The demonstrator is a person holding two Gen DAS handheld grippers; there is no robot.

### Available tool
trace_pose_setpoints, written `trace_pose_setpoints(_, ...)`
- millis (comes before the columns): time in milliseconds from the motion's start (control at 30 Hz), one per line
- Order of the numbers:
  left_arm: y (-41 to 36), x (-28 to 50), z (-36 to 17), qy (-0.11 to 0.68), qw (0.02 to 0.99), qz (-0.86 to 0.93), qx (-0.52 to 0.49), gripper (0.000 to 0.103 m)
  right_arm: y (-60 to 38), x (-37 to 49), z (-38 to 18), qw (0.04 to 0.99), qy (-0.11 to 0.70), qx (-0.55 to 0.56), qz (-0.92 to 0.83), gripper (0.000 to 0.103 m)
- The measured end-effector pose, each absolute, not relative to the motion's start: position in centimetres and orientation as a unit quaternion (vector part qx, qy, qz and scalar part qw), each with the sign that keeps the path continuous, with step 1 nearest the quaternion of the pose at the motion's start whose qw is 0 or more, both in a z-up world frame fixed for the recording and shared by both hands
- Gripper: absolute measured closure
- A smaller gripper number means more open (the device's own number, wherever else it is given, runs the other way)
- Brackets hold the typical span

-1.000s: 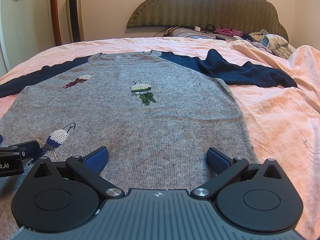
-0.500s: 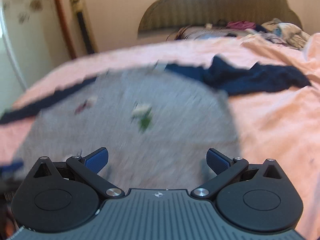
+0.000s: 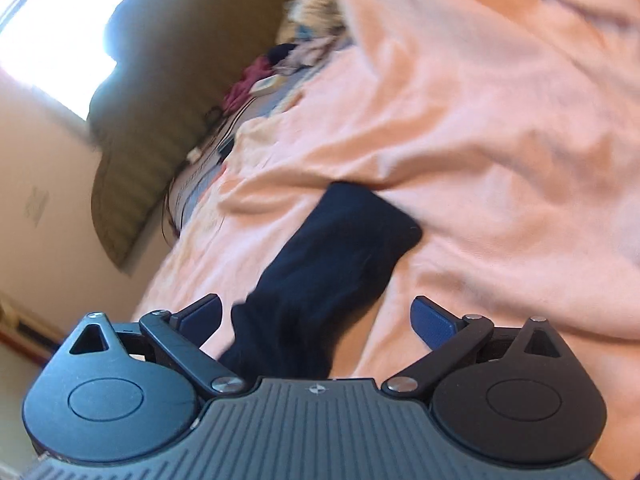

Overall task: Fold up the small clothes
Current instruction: 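Grasp the navy sleeve cuff with the right tool and lift it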

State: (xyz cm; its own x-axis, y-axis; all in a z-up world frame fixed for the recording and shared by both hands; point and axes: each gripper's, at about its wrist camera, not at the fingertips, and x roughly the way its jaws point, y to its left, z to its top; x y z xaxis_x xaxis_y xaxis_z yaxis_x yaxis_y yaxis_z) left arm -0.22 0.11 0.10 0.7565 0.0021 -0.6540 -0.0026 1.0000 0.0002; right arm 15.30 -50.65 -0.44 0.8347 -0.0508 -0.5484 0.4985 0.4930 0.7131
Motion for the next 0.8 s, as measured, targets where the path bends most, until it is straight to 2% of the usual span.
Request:
trace_pose_setpoints(100, 0.1, -0.2, 0.1, 0.349, 0.937, 0.001, -0.001, 0.0, -51.3, 16.4, -1.9, 0.827, 0.217, 0.49, -0.168, 0.012)
trace_pose_setpoints(167, 0.0, -0.2, 0.1, 0.349, 0.937, 0.001, -0.002, 0.0, -51.2, 17.2, -2.6, 0.835, 0.21, 0.48, -0.167, 0.025)
trace_pose_setpoints(233, -0.1, -0.1, 0.1, 0.348, 0.937, 0.001, -0.002, 0.0, -51.2, 18.1, -2.9, 0.85, 0.218, 0.448, -0.173, 0.052)
trace_pose_setpoints(267, -0.1, -0.1, 0.1, 0.348, 0.937, 0.001, -0.002, 0.0, -51.4, 18.4, -3.0, 0.852, 0.219, 0.441, -0.178, 0.058)
trace_pose_setpoints(333, 0.0, -0.1, 0.1, 0.348, 0.937, 0.001, -0.003, 0.0, -51.7, 18.8, -3.1, 0.849, 0.226, 0.441, -0.183, 0.088)
trace_pose_setpoints(433, 0.0, -0.1, 0.1, 0.348, 0.938, 0.0, -0.004, 0.0, -50.9, 18.0, -2.0, 0.859, 0.211, 0.43, -0.18, 0.088)
trace_pose_setpoints(567, 0.0, -0.2, 0.1, 0.346, 0.938, -0.001, -0.008, 0.0, -45.4, 17.4, 2.4, 0.904, 0.191, 0.369, -0.103, 0.088)
trace_pose_setpoints(700, 0.2, -0.1, 0.1, 0.346, 0.938, -0.002, -0.011, 0.0, -35.3, 17.6, 6.3, 0.933, 0.185, 0.308, 0.032, 0.088)
trace_pose_setpoints(800, 0.3, -0.1, 0.1, 0.345, 0.938, -0.002, -0.012, 0.0, -27.6, 19.0, 6.8, 0.93, 0.197, 0.289, 0.117, 0.088)
